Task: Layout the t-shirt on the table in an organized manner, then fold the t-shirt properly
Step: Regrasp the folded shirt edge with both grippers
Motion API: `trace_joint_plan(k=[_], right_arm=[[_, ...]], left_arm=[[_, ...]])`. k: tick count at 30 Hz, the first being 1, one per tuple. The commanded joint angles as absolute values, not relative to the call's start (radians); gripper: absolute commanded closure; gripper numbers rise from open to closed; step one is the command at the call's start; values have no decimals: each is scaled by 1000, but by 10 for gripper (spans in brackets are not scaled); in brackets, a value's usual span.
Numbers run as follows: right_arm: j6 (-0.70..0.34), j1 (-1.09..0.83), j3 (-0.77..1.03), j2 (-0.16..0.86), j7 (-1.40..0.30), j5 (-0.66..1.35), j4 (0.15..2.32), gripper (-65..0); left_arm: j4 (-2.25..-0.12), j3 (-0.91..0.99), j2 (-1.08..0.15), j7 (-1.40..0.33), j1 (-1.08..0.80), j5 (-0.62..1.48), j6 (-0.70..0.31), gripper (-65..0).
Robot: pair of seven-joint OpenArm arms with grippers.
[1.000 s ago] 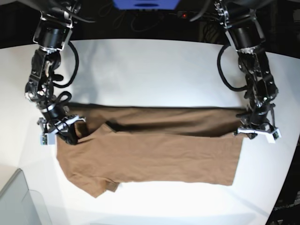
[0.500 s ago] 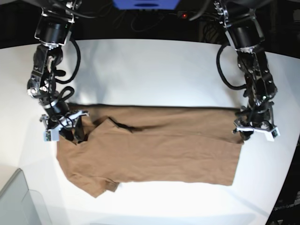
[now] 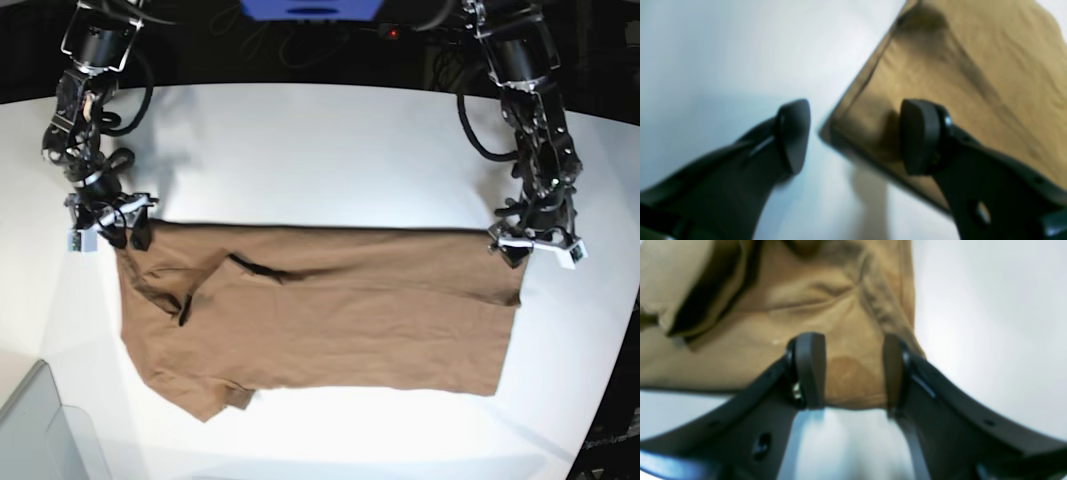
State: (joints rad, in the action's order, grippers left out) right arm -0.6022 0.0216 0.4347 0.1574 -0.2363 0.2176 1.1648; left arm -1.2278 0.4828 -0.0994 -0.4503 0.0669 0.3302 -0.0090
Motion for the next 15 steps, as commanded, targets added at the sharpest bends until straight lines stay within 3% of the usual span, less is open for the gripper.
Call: trace_joint_plan(k=[1,4,15], right_arm=[[-607,30,441,171,-232,220,1173,-287],[-607,-22,441,193,-219,223,1193,-287],[-607,-183,440,205,-58,222,1230,-287]], left_arm=[[-1228,481,-105,-467,77,329,-5,-412],[-1228,484,-105,-475,67,326,-5,-407],[-1241,479,-133,-475,-45,334,-7,-241]])
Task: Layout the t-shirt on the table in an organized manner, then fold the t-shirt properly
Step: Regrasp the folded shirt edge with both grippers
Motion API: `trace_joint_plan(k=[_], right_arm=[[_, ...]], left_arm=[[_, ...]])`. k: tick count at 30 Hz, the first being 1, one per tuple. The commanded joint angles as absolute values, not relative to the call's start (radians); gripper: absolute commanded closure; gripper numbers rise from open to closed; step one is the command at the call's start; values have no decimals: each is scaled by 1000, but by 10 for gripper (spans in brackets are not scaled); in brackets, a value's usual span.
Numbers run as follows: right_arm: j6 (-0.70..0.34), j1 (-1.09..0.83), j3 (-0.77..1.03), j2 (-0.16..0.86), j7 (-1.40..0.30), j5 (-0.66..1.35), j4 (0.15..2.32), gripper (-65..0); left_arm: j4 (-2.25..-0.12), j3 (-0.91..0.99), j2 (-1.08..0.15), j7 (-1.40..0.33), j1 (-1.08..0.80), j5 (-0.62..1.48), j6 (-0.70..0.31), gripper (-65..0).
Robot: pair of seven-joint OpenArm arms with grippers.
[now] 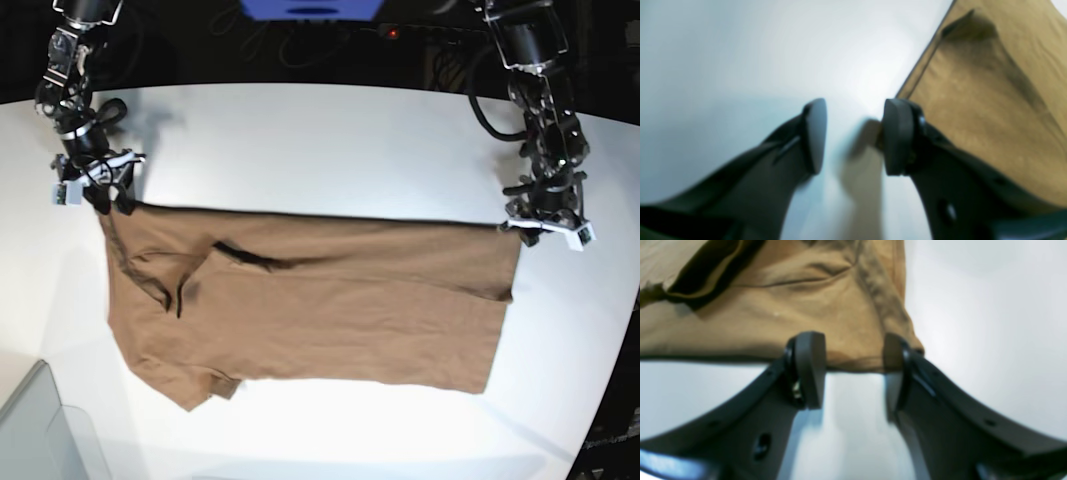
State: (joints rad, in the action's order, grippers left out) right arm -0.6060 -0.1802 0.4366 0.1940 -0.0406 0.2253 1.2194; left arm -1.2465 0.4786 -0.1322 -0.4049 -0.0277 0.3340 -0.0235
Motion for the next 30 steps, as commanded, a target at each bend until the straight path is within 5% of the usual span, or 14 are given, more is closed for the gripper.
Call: trace_joint_plan(k=[1,14,23,30], right_arm=[[-607,-191,440,205,-58,222,1230,-287],[-607,-260,441,179,-18,226,1359,-290],[-607,-259,437,177,-19,225,1359,-290],[-607,-259,435,177,-19,222,1362,-290]], left_arm=[[-1250,479,-133,-475,-58,334,-7,-228],[-1537,481,-107,-467,-170,463,-7,-196],[-1419,478,-104,-476,-56,463,-5,-449],[-1260,437,-111,-475,15,463,-5,-450]])
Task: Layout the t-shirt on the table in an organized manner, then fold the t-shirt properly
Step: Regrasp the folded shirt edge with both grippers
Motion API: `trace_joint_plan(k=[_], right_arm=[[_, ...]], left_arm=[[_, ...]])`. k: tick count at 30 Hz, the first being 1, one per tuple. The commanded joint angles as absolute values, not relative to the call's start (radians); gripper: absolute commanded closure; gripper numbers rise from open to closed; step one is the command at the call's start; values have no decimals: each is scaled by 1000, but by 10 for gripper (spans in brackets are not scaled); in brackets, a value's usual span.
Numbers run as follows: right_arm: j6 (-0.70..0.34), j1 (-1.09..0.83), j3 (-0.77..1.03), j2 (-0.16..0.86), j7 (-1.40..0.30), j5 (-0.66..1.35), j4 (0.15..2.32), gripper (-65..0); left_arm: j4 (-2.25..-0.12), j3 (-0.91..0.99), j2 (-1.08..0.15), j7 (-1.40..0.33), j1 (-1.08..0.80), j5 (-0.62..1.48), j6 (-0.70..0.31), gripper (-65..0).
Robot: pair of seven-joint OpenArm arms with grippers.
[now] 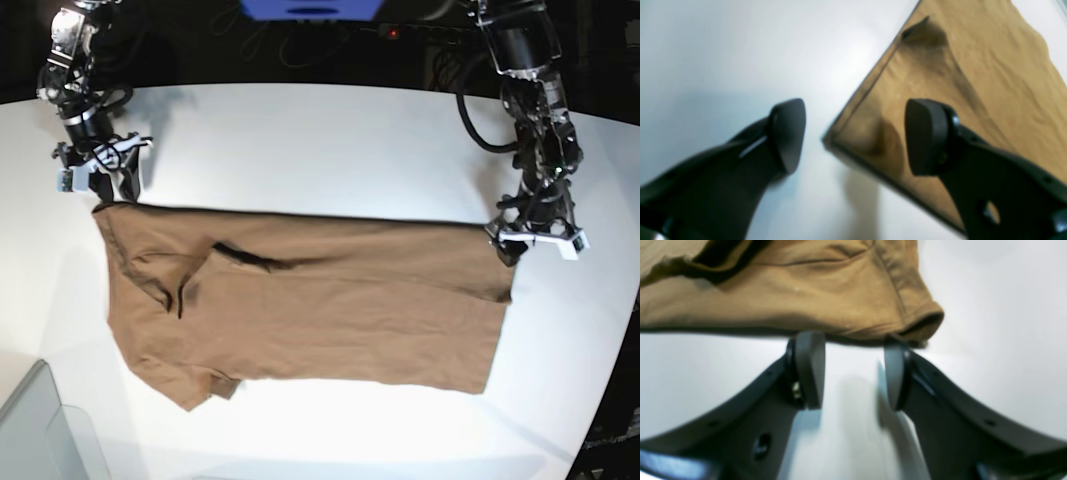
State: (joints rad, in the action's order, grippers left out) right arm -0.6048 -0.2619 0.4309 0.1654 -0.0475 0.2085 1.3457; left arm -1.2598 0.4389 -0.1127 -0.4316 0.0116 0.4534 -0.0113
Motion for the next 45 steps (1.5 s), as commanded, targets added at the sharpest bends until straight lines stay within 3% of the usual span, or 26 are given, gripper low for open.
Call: trace_joint_plan(k=[1,3,5,11,13,21,31,34,42,45], right_arm=[[-607,-259,435,177,-19,222,1362,-290],[-607,-259,437,177,-19,222,1362,-290],[-607,-259,438,177,-19,222,1362,-289],[-607,-259,441,180,-18,222,1362,-286],[-607,-259,441,182,-16,223,1362,-269],[-607,-265,489,179,-16,225,1363,-93],[-608,-349,524,176,-16,282,1445,-91],[-608,-344,510,176,-22,292,1474,-136],[-607,-271,435,183,-22,289,1434,-435],[-602,-219,444,185,-22,289,1389,-453]], left_arm=[[-1253,407,-114,-470,15,463,-5,-450],[-1244,357,-137,-469,16,463,-5,-447],[-1242,303,-150,-469,16,463,-5,-405],[-1242,283,-150,-467,10,463,-5,-79],[-1251,285,-150,-473,4,463,-5,0],[-1392,286,-176,-475,-113,469,-5,0],[-1469,337,-170,-475,-197,469,-5,0],[-1465,340,-170,-475,-196,467,-5,0],[-1465,338,-168,-475,-193,467,-5,0],[-1465,338,-168,-475,-194,466,-5,0]])
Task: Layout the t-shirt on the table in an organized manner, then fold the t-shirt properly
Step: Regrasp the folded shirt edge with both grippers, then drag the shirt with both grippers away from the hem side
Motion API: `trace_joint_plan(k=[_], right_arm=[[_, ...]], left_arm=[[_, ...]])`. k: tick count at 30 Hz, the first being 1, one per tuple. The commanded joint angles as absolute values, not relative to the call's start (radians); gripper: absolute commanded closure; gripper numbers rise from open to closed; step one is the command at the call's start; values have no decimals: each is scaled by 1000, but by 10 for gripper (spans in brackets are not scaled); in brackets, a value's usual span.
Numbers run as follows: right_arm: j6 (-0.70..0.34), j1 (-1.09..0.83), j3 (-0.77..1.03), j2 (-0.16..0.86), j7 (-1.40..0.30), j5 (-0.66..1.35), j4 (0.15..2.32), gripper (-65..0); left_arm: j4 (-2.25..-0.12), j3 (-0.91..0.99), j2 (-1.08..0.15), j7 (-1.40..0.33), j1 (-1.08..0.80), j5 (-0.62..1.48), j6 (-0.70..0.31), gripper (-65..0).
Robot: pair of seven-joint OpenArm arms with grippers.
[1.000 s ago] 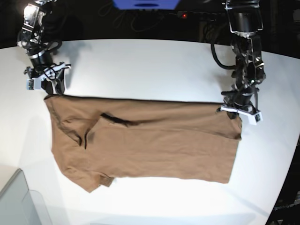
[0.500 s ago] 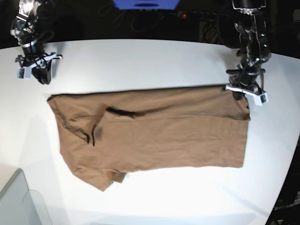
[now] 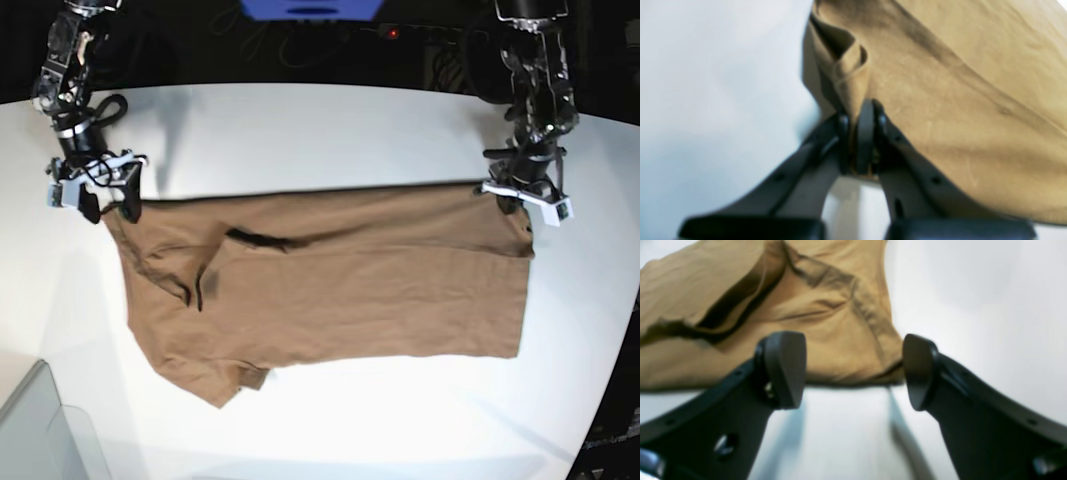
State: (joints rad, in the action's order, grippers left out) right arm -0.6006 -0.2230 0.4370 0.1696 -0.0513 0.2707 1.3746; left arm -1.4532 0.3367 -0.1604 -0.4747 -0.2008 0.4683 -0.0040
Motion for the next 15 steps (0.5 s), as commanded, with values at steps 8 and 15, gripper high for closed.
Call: trace_joint_plan(k=[8,15], right_arm=[[-602,-159,455,206,-22,289,1267,-452],[-605,-189,447,199,-22,289,1264,-170]], left_arm=[[-1463,338,-174,-475,-196,463,-5,0],[-1461,338,-176,-475,-196,463,-5,0]])
